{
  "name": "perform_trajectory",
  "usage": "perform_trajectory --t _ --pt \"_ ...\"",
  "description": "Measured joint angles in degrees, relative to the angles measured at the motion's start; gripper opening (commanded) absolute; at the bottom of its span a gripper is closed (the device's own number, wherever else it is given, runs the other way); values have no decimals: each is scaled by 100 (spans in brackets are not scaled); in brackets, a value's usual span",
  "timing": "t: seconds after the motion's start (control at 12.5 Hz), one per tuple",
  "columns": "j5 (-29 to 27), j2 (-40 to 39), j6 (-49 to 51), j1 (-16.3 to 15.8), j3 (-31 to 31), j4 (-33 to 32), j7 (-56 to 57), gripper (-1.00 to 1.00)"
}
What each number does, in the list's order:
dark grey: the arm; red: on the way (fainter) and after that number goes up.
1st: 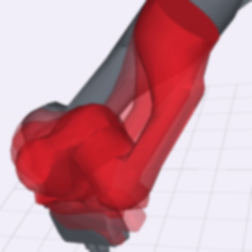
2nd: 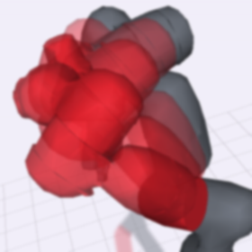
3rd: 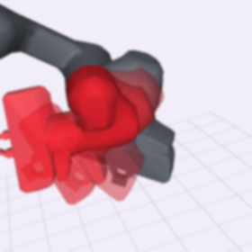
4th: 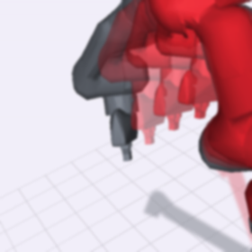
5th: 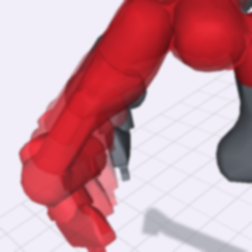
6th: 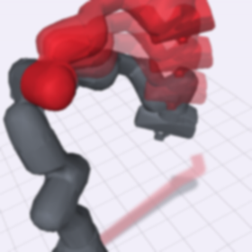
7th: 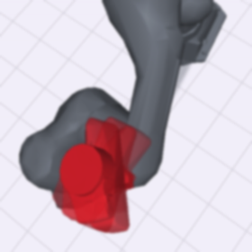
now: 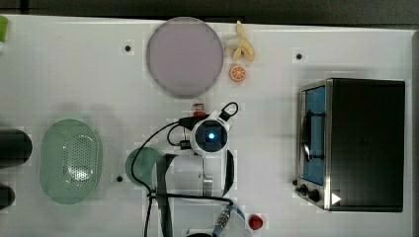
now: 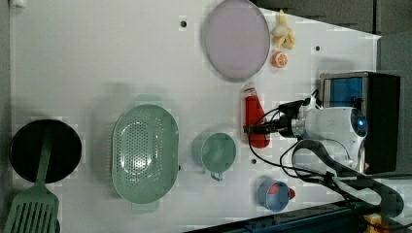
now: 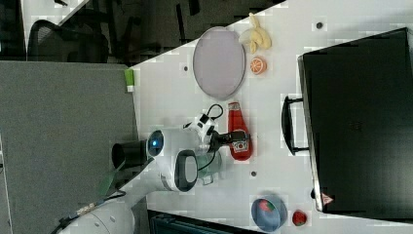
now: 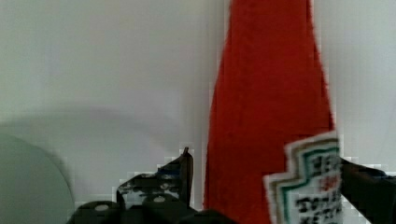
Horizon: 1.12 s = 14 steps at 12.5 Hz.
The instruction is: Pick Ketchup from the table and place it in strainer.
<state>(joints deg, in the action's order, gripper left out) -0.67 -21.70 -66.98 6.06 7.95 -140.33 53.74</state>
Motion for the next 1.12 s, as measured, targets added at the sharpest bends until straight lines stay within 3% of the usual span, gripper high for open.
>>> perform_trajectory --t 0.16,0.56,0.72,1.12 --pt "-6 -29 -39 -15 0 0 8 21" --pt "5 95 -17 -10 8 -34 8 20" --pt "8 379 492 -12 -11 -22 8 20" --pt "9 2482 2781 15 -19 45 3 20"
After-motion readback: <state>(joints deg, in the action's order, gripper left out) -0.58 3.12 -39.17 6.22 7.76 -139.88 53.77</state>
